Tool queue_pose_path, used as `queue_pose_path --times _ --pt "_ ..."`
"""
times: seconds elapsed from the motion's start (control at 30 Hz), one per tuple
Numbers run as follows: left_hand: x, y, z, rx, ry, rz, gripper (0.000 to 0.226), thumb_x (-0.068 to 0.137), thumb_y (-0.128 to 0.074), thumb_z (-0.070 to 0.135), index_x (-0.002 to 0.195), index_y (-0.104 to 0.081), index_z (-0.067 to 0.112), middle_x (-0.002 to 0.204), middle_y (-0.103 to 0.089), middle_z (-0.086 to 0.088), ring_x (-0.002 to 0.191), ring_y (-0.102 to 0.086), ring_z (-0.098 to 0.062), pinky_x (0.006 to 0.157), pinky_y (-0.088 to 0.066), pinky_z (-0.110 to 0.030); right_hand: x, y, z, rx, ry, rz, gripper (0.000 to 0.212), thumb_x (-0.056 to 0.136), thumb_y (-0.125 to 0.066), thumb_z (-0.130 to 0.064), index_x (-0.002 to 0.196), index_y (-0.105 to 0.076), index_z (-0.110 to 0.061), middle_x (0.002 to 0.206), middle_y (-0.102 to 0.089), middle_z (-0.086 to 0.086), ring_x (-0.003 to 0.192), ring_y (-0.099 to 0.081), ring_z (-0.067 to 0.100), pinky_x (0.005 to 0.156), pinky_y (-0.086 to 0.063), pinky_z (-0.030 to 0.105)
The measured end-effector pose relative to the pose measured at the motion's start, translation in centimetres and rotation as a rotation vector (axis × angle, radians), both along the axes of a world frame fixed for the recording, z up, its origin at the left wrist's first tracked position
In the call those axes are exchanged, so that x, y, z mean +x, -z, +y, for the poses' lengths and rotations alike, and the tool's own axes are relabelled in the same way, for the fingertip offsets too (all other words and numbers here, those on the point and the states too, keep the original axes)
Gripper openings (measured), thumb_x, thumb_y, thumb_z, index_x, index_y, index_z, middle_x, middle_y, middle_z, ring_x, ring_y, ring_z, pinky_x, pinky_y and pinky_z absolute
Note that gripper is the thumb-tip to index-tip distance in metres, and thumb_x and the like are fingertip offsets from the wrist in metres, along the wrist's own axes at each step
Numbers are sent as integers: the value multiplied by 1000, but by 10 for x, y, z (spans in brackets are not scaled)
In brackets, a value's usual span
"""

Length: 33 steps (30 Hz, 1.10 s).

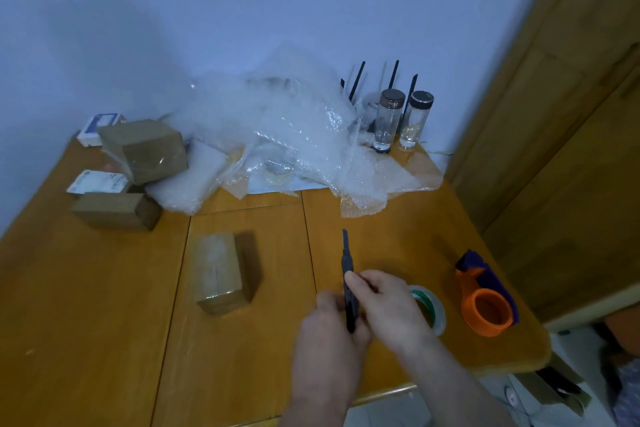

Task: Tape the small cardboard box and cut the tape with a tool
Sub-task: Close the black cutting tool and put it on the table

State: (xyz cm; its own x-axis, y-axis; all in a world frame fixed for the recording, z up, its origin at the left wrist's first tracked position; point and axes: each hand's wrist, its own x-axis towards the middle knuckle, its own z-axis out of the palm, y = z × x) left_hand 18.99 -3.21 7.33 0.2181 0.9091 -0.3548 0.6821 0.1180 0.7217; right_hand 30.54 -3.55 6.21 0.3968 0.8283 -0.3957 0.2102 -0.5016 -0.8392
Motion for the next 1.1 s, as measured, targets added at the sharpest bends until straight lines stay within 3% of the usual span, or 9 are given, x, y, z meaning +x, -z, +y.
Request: queue_pose_path --times 0.13,0.27,0.43,0.5,0.73,1.1 --pt "-9 -40 2 76 -55 -168 20 89 -71 40 92 -54 30 71 -64 4 56 -57 -7 53 -46 -22 -8 -45 3 149 55 80 27 99 -59 -43 91 -77 -24 84 -80 -4 81 -75 11 81 -60 32" --pt "-19 -74 10 -96 -167 -501 6 95 -72 20 91 -68 17 76 -69 -4 57 -67 -9 71 -66 -42 -12 -91 5 262 82 148 27 99 -60 -39 92 -78 -21 86 -80 0 82 -77 18 80 -61 33" --pt "-26 -119 15 -192 -157 -775 9 95 -69 2 99 -76 5 80 -75 -14 66 -72 -16 67 -65 -28 -12 -147 8 369 94 199 26 100 -59 -35 94 -78 -19 88 -81 -2 83 -77 17 72 -57 23" --pt "-26 -134 17 -175 -150 -797 11 95 -69 2 97 -78 5 78 -76 -12 68 -73 -17 67 -65 -27 -13 -165 8 393 73 211 24 101 -59 -33 97 -77 -18 89 -81 -3 84 -77 16 74 -58 23" --pt "-33 -164 7 -123 -161 -803 14 95 -70 3 90 -81 11 77 -77 -11 71 -74 -20 70 -66 -30 -18 -192 2 410 55 212 21 101 -59 -26 97 -76 -14 89 -82 1 84 -79 22 87 -62 40" --pt "-43 -169 -1 -112 -157 -766 15 95 -70 4 91 -82 12 77 -79 -11 69 -74 -19 64 -63 -26 -27 -191 -4 379 13 200 18 103 -57 -17 102 -75 -16 94 -81 0 90 -78 21 89 -62 38"
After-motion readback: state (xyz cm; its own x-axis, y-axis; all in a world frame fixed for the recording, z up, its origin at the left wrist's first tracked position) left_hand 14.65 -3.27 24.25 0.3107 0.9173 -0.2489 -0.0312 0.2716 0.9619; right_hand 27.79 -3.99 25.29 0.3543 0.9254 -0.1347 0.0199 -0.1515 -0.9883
